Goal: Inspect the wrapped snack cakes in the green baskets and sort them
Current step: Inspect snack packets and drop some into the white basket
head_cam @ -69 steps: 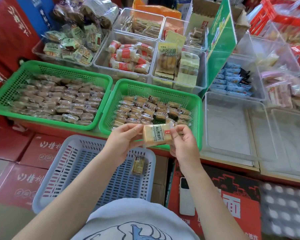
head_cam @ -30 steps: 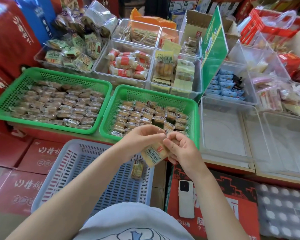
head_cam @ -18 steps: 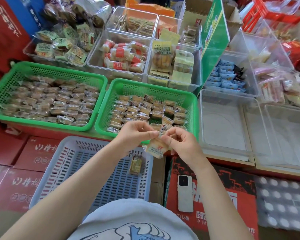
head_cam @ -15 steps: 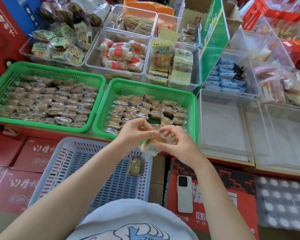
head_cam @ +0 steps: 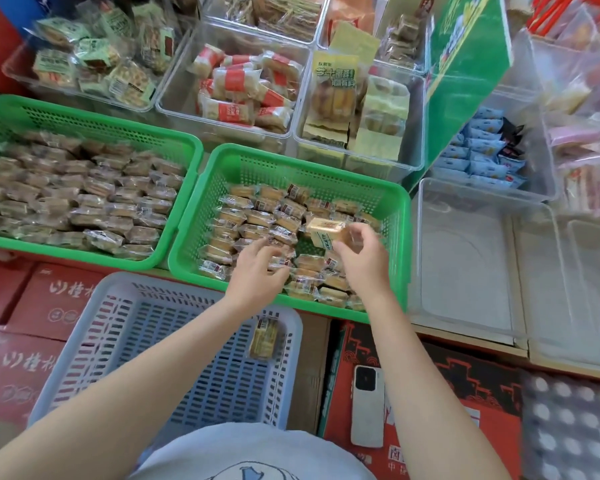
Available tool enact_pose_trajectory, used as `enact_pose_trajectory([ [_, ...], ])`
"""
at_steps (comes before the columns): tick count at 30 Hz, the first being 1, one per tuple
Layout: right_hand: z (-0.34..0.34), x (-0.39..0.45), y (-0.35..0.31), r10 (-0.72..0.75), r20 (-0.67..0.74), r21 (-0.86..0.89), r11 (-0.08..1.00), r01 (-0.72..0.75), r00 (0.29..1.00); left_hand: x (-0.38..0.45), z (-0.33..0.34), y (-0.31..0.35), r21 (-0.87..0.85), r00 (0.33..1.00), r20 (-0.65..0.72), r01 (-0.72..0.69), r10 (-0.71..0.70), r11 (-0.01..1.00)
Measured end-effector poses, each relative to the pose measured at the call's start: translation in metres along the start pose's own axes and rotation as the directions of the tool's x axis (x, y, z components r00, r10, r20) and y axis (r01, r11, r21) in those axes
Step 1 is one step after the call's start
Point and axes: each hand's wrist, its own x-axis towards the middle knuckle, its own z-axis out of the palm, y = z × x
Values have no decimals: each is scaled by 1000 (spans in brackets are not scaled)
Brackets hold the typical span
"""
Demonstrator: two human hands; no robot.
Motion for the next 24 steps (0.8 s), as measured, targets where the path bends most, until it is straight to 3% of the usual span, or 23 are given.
enact_pose_trajectory([
  [3,17,20,20,-115,57,-226,966,125,992,5,7,-4,175,999,13,-39,37,984],
  [6,29,28,32,-279,166,-507,798,324,946,16,11,-8,350,995,54,-101,87,931],
  [8,37,29,30,-341,214,-578,711,400,915,26,13,-9,403,988,89,-154,128,902],
  [15,61,42,37,-327,258,-624,662,415,909,58,15,-7,607,962,235,-255,136,753],
  [19,59,46,45,-343,283,-661,607,441,896,61,17,-9,619,951,162,-305,262,724],
  [24,51,64,30,-316,131,-561,758,333,940,67,26,-8,637,928,196,-366,316,679],
])
